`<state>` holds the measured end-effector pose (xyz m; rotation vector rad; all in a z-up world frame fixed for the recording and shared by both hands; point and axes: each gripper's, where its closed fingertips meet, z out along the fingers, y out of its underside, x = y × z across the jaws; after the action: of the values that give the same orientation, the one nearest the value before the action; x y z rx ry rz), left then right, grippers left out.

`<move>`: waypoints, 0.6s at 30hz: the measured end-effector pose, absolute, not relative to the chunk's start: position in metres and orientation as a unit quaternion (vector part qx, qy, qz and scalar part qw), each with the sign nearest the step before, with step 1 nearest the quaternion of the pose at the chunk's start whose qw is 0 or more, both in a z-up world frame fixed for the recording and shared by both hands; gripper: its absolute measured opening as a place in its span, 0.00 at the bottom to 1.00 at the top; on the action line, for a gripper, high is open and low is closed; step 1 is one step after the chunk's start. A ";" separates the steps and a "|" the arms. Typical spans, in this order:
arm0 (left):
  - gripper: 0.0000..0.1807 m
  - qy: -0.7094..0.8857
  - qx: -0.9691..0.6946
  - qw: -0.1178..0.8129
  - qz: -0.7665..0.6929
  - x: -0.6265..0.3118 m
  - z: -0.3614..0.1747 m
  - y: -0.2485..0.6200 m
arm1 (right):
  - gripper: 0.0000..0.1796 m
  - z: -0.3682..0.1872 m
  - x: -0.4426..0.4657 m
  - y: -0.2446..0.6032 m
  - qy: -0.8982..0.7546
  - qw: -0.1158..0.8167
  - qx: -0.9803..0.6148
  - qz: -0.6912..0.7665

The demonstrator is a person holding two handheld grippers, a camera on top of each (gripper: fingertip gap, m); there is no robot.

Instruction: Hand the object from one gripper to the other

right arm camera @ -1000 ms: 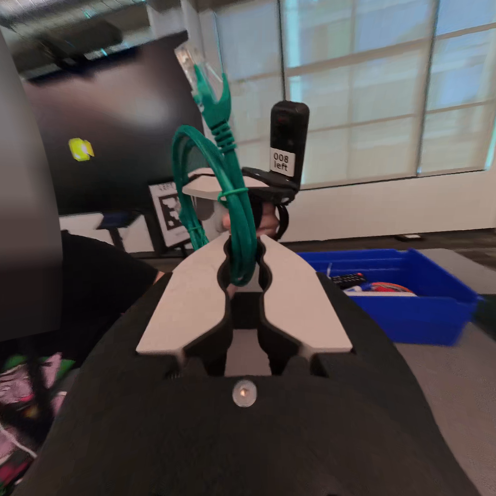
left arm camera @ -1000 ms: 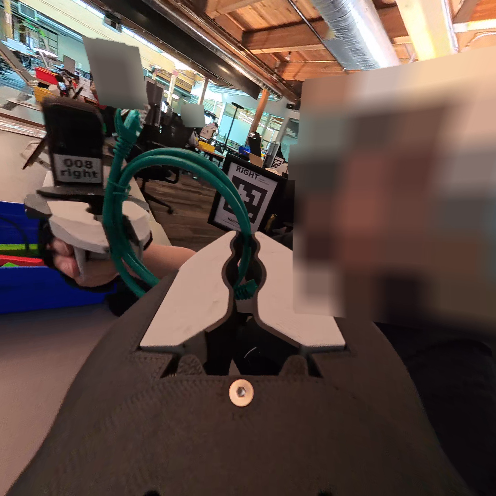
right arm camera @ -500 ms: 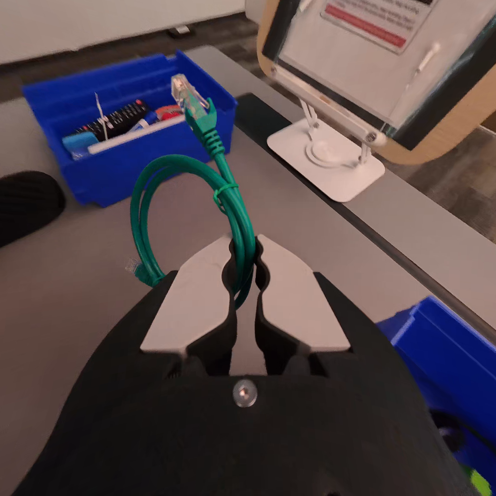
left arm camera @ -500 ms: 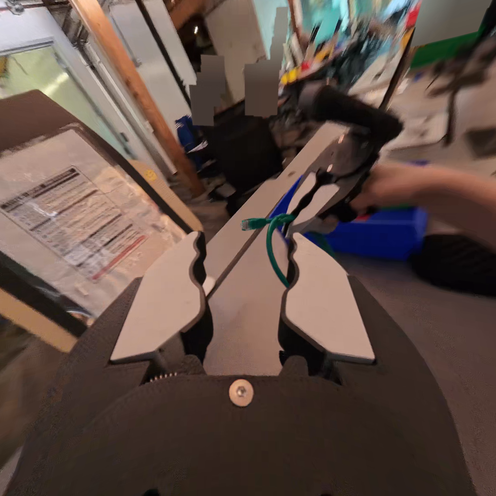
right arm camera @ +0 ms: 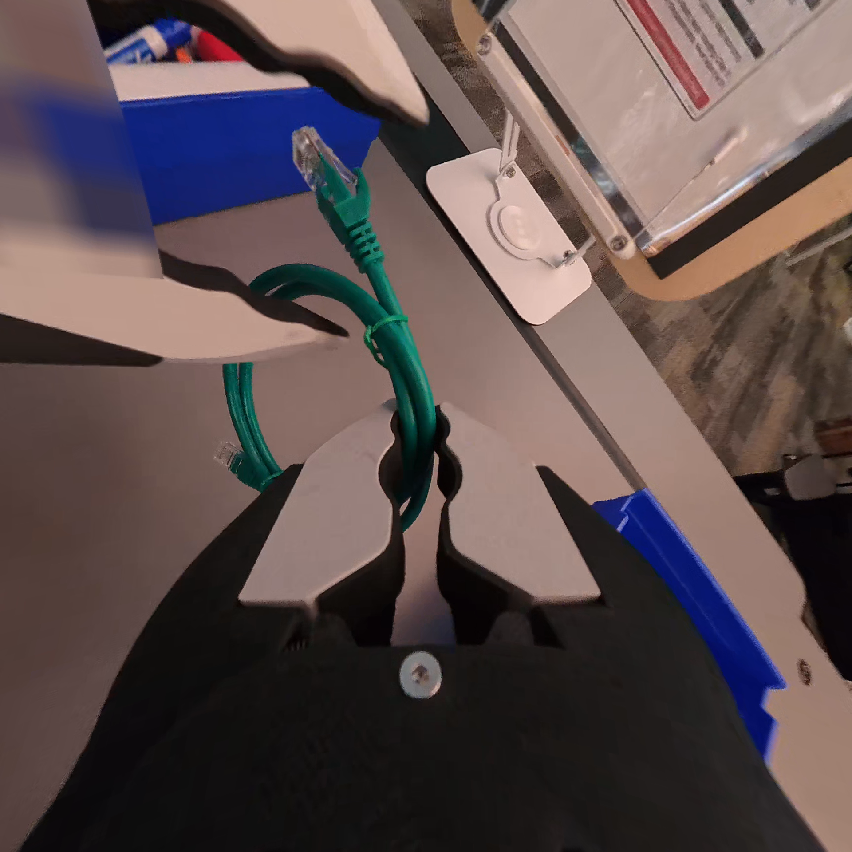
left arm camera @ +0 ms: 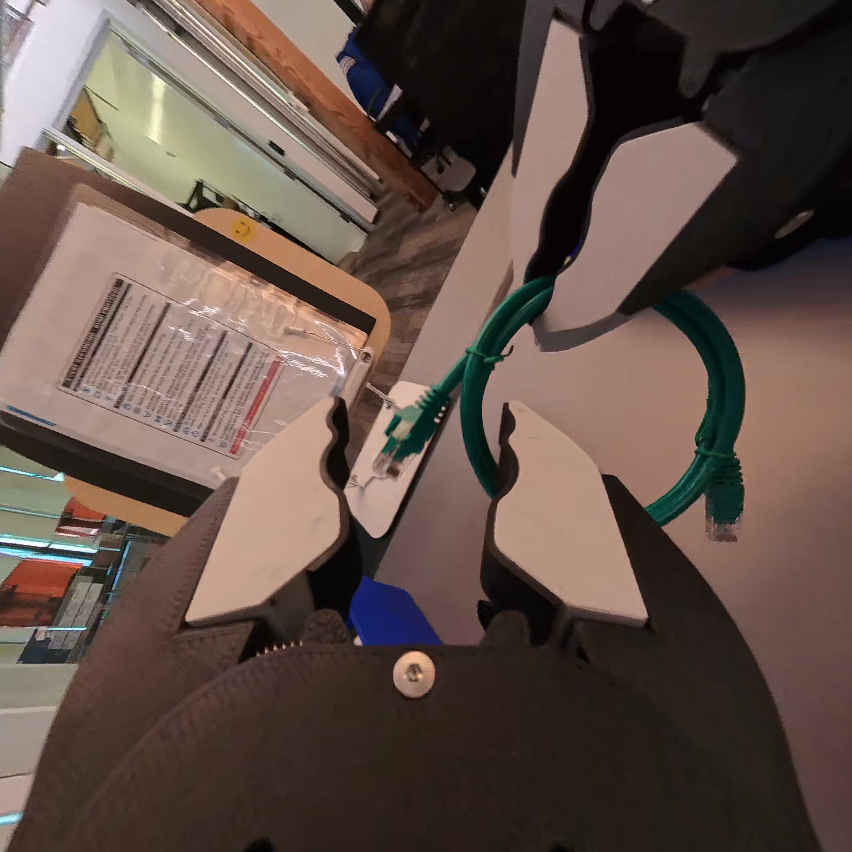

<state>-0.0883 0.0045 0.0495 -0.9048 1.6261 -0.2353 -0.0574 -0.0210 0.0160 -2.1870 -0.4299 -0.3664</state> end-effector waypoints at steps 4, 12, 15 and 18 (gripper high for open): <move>0.27 0.722 -0.384 0.567 -0.093 -0.089 0.036 0.005 | 0.06 0.019 -0.065 -0.024 -0.197 0.415 -0.869 -0.187; 0.09 0.715 -0.363 0.584 -0.125 -0.092 0.051 -0.005 | 0.09 0.044 -0.067 -0.026 -0.211 0.459 -0.831 -0.233; 0.09 0.691 -0.373 0.600 -0.152 -0.097 0.067 0.000 | 0.20 0.070 -0.073 -0.030 -0.216 0.513 -0.799 -0.227; 0.08 0.636 -0.405 0.620 -0.218 -0.107 0.093 0.016 | 0.27 0.112 -0.083 -0.045 -0.231 0.598 -0.737 -0.214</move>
<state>-0.1067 0.0157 0.0925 -0.9313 1.4616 -0.5018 -0.0834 -0.0446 0.1117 -1.7106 -0.5350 -0.4965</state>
